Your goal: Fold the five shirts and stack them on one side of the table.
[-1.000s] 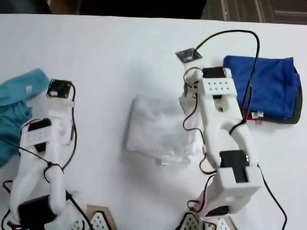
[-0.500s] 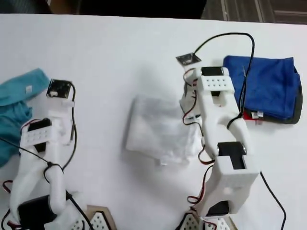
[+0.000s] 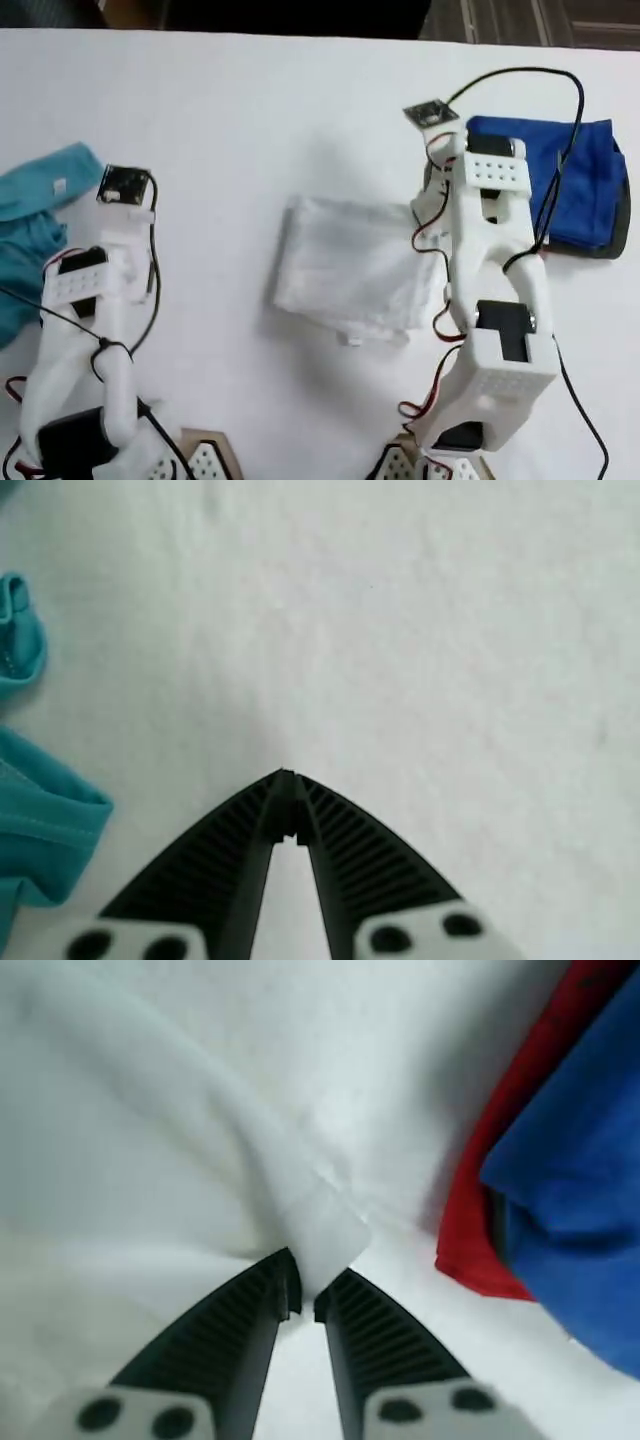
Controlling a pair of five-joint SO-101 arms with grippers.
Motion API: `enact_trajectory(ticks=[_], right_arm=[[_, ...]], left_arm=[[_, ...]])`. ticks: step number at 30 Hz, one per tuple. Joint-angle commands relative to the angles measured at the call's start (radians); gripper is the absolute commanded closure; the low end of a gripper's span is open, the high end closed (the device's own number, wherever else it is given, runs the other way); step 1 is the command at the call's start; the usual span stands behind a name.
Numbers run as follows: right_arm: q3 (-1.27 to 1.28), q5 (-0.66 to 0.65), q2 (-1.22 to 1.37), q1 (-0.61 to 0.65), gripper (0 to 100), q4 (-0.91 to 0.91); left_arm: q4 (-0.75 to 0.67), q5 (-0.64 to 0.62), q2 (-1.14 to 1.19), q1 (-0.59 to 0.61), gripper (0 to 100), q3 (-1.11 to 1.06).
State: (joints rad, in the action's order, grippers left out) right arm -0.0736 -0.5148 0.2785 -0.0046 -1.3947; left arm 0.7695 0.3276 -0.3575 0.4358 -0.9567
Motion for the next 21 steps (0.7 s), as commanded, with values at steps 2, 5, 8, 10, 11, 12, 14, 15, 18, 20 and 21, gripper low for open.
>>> enact_trajectory(ticks=[2, 5, 8, 10, 11, 12, 14, 15, 18, 20, 21], right_arm=[[-0.114, -0.054, -0.067, 0.036, 97.9, 0.042], [-0.129, -0.074, -0.067, 0.033, 97.9, 0.061], [-0.117, -0.074, -0.039, 0.033, 97.9, 0.059], [-0.117, -0.074, -0.007, 0.031, 97.8, 0.056], [-0.117, -0.074, 0.007, 0.03, 97.8, 0.056], [-0.117, -0.074, 0.018, 0.028, 97.8, 0.056], [-0.118, -0.072, 0.03, 0.024, 96.0, 0.056], [-0.118, -0.069, 0.031, 0.022, 93.0, 0.056], [-0.129, -0.066, 0.025, 0.021, 80.7, 0.025], [-0.15, -0.063, -0.005, 0.027, 78.3, -0.013], [-0.158, -0.046, -0.027, 0.028, 79.3, -0.03]], left_arm=[[-0.018, -0.009, -0.04, -0.008, 97, 0.005], [-0.018, -0.009, -0.04, -0.008, 97, 0.005], [-0.018, -0.009, -0.04, -0.008, 97, 0.005], [-0.018, -0.009, -0.04, -0.008, 97, 0.005], [-0.018, -0.009, -0.04, -0.008, 97, 0.005], [-0.018, -0.009, -0.04, -0.008, 97, 0.005], [-0.018, -0.009, -0.04, -0.008, 97, 0.005], [-0.018, -0.009, -0.04, -0.008, 97, 0.005], [-0.018, -0.009, -0.04, -0.008, 97, 0.005], [-0.018, -0.009, -0.04, -0.008, 97, 0.005], [-0.018, -0.009, -0.04, -0.008, 97, 0.005]])
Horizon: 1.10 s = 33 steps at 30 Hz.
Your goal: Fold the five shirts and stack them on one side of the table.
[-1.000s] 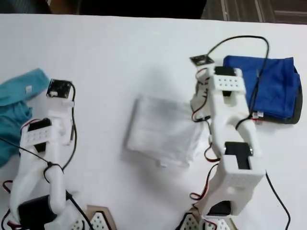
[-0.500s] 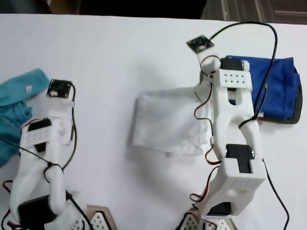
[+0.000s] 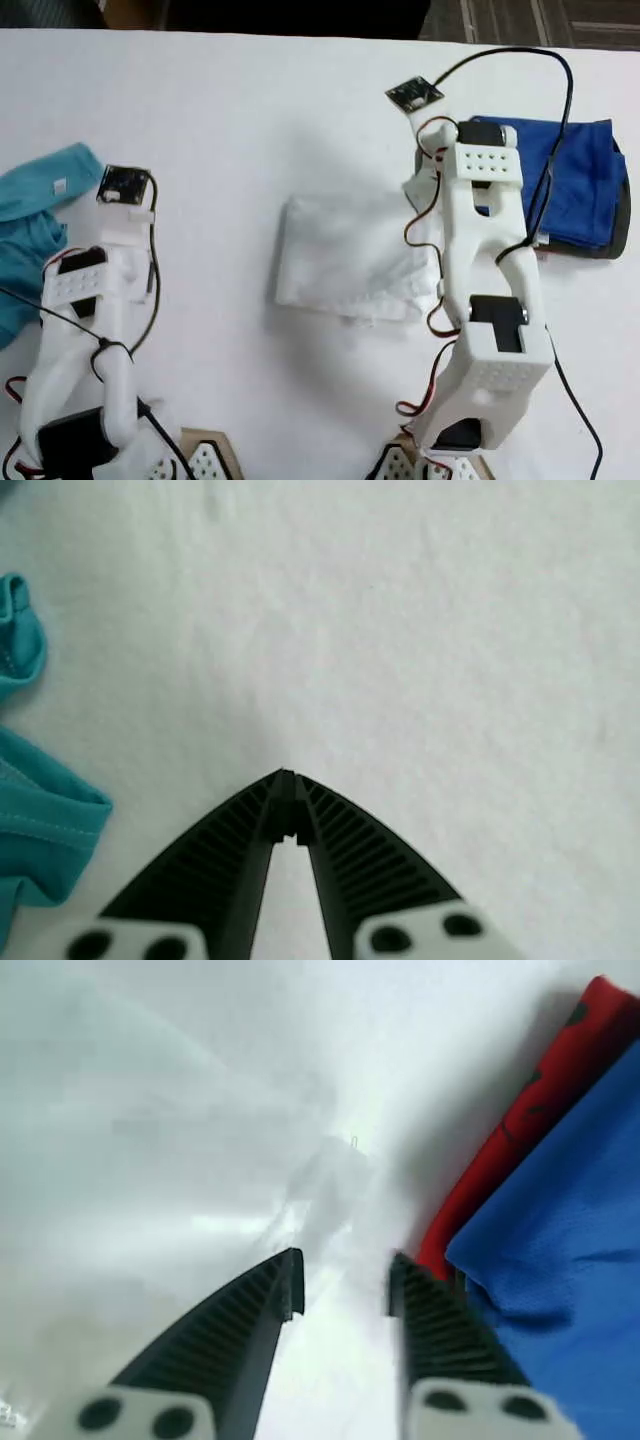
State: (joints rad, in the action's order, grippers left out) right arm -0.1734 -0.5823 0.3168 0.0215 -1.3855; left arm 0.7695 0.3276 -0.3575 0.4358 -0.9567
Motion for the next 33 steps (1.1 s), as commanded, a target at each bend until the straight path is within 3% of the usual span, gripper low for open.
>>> enact_trajectory(ticks=[1, 5, 12, 20, 30, 33], right_arm=[[-0.06, 0.057, -0.09, 0.002, 80.5, -0.053], [0.014, 0.201, -0.191, 0.042, 83.9, -0.153], [0.351, 0.19, -0.369, 0.16, 84.4, -0.091], [0.758, 0.1, -0.515, 0.051, 84.4, 0.061], [0.792, 0.06, -0.734, 0.019, 84.3, 0.047], [0.792, 0.155, -0.73, 0.025, 83.6, 0.056]], left_arm=[[-0.018, -0.009, -0.04, -0.008, 97, 0.005], [-0.018, -0.009, -0.04, -0.008, 97, 0.005], [-0.018, -0.009, -0.04, -0.008, 97, 0.004], [-0.015, -0.009, -0.04, -0.008, 97, 0.005], [-0.018, -0.009, -0.04, -0.008, 97, 0.005], [-0.018, -0.009, -0.04, -0.008, 97, 0.007]])
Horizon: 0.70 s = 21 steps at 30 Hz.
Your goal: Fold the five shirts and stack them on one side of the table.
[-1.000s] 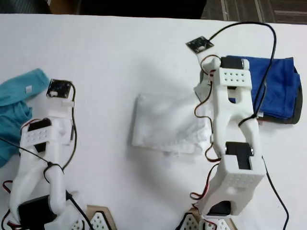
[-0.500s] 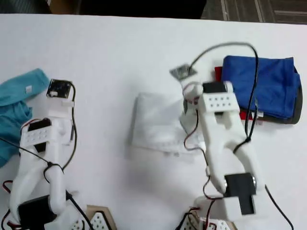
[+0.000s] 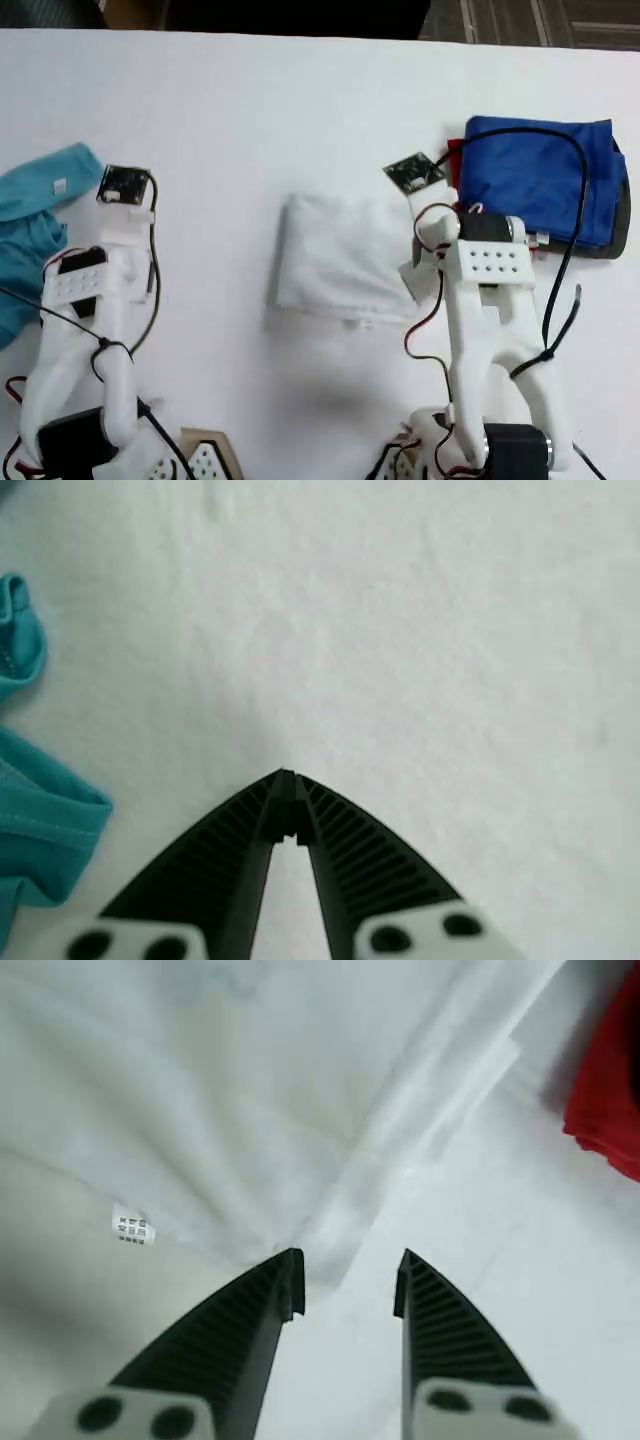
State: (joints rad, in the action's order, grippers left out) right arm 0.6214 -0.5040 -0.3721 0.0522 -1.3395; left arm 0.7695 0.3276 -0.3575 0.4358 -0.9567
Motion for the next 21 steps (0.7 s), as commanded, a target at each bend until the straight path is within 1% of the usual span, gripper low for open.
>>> enact_trajectory(ticks=[1, 2, 4, 6, 7, 11, 14, 16, 19, 21], right_arm=[[-0.003, 0.13, -0.028, 0.004, 81.8, 0.027], [-0.008, 0.175, -0.015, 0.01, 78.4, 0.045], [-0.028, 0.235, 0.03, 0.021, 68.6, 0.073], [-0.063, 0.256, 0.088, 0.033, 59.9, 0.09], [-0.087, 0.256, 0.12, 0.035, 57.7, 0.091], [-0.181, 0.264, 0.245, 0.035, 59.0, 0.061], [-0.233, 0.265, 0.338, 0.036, 60.4, 0.062], [-0.267, 0.265, 0.404, 0.044, 60.4, 0.062], [-0.313, 0.267, 0.503, 0.036, 60.4, 0.062], [-0.35, 0.298, 0.567, 0.031, 60.4, 0.058]], left_arm=[[-0.018, -0.009, -0.04, -0.009, 97, 0.007], [-0.018, -0.009, -0.04, -0.011, 97, 0.007], [-0.018, -0.009, -0.04, -0.023, 97, 0.007], [-0.018, -0.009, -0.04, -0.038, 97, 0.005], [-0.018, -0.009, -0.04, -0.041, 97, 0.005], [-0.031, -0.018, -0.04, -0.038, 97, -0.013], [-0.143, -0.081, -0.04, -0.04, 97, -0.096], [-0.18, -0.097, -0.048, -0.038, 97, -0.122], [-0.186, -0.098, -0.048, -0.04, 97, -0.124], [-0.186, -0.098, -0.048, -0.04, 97, -0.127]])
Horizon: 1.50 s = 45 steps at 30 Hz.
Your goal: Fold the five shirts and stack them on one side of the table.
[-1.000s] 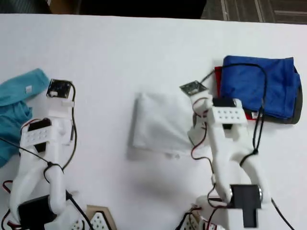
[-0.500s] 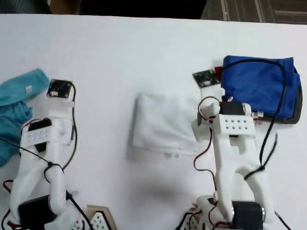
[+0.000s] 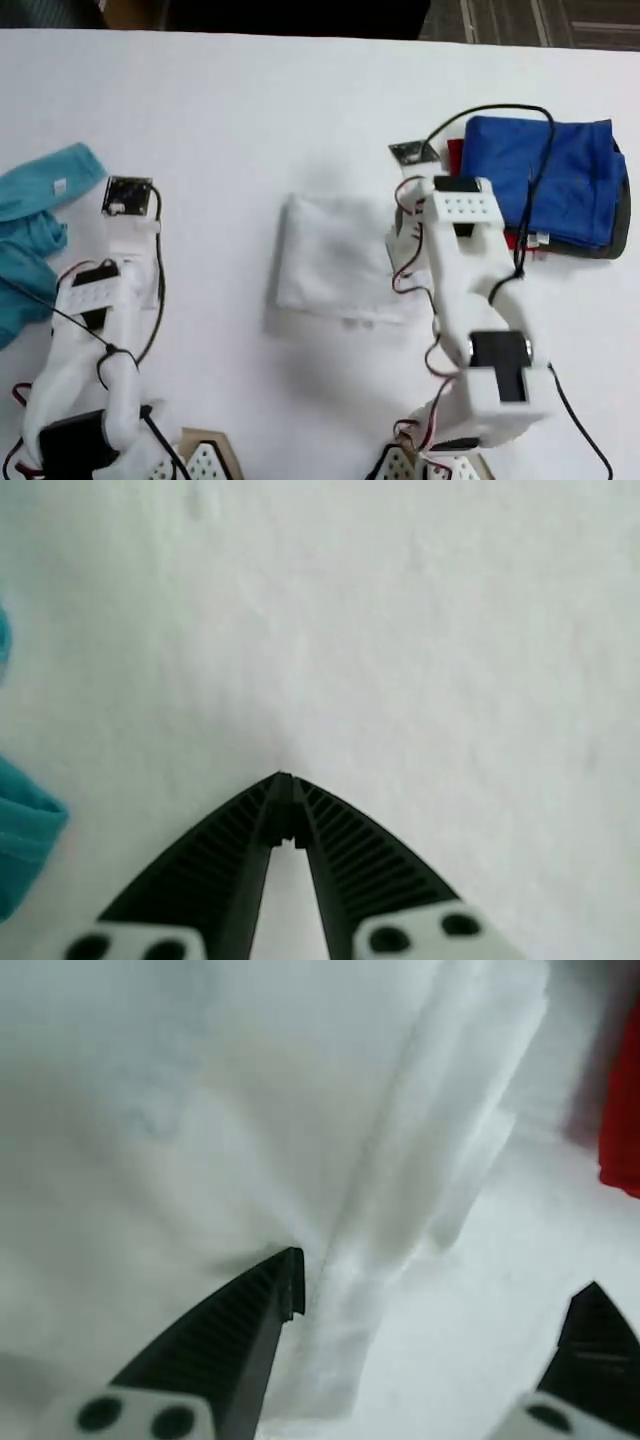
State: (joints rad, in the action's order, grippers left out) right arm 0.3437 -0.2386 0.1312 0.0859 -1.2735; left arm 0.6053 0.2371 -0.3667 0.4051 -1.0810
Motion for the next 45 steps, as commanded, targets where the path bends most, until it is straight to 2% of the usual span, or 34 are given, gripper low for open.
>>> enact_trajectory(ticks=[1, 6, 14, 16, 20, 23, 29, 33, 41, 45], right_arm=[[-0.091, 0.063, 0.094, -0.005, 60.4, -0.01], [-0.147, 0.149, 0.229, -0.004, 60.4, -0.012], [-0.295, 0.146, 0.361, -0.004, 61.4, -0.171], [-0.339, 0.121, 0.392, 0.001, 67.9, -0.214], [-0.404, -0.006, 0.458, 0.008, 88.3, -0.257], [-0.416, -0.028, 0.483, 0.005, 97.7, -0.285], [-0.427, -0.037, 0.483, -0.019, 97.8, -0.297], [-0.52, -0.048, 0.456, -0.068, 97.8, -0.306], [-0.707, -0.325, 0.202, -0.179, 97.8, -0.306], [-0.795, -0.348, 0.082, -0.202, 97.8, -0.306]], left_arm=[[-0.021, -0.008, -0.038, -0.009, 97, -0.002], [-0.021, -0.008, -0.038, -0.009, 97, -0.002], [-0.021, -0.008, -0.038, -0.009, 97, -0.001], [-0.021, -0.008, -0.038, -0.009, 97, -0.001], [-0.021, -0.008, -0.038, -0.009, 97, 0.001], [-0.02, -0.008, -0.038, -0.009, 97, 0.001], [-0.021, -0.008, -0.04, -0.009, 97, 0.001], [-0.023, -0.008, -0.04, -0.009, 97, 0.001], [-0.025, -0.008, -0.04, -0.009, 97, 0.001], [-0.025, -0.008, -0.04, -0.009, 97, 0.001]])
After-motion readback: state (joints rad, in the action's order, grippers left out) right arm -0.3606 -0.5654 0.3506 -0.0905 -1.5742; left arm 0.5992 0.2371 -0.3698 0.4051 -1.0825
